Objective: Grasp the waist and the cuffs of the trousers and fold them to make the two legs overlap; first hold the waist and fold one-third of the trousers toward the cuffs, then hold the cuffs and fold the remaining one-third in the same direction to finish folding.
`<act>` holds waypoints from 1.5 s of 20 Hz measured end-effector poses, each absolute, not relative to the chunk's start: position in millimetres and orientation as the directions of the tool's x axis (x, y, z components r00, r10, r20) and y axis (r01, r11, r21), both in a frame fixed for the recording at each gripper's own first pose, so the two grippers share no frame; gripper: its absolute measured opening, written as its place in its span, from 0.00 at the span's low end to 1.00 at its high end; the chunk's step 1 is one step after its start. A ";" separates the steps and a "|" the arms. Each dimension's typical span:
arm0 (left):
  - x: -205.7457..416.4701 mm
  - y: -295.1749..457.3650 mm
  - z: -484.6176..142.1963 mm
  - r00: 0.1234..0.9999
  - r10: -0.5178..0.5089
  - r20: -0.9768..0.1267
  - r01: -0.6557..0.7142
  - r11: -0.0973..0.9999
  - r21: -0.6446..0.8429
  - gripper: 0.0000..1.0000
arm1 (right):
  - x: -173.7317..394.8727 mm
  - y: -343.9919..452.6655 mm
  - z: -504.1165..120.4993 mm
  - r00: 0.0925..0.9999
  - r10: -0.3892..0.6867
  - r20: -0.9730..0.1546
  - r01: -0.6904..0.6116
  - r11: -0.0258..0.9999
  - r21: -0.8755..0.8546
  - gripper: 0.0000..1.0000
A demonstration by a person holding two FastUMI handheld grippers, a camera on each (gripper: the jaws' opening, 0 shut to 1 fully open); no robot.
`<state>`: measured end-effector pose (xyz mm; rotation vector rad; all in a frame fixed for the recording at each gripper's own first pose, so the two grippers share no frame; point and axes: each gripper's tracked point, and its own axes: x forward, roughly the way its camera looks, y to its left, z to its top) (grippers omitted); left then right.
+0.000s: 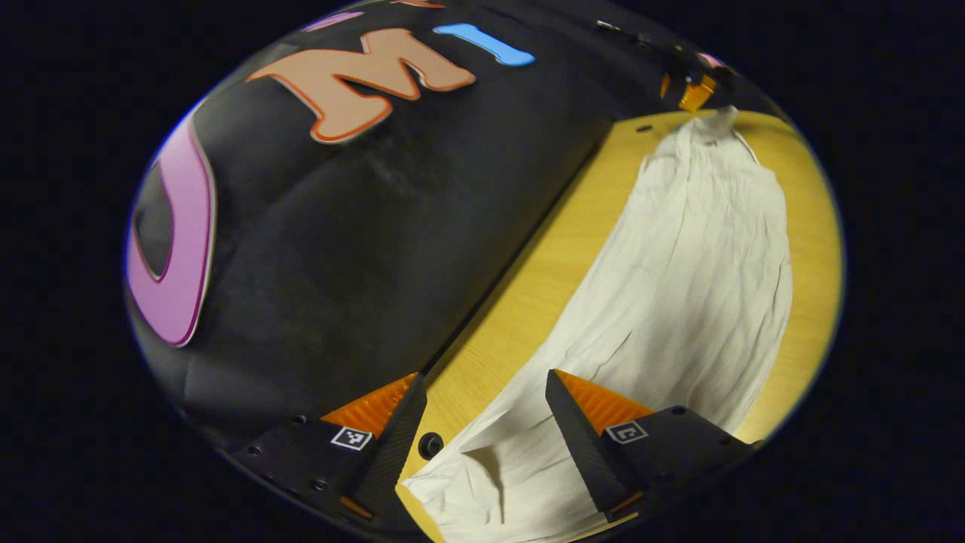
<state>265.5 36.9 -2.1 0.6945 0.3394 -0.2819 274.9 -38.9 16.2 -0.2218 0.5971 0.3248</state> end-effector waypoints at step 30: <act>161.9 -50.6 113.1 0.963 -0.267 -0.019 0.267 0.950 0.160 0.95 | 210.4 -163.0 -99.5 0.574 0.215 -0.790 -0.146 0.976 0.160 0.97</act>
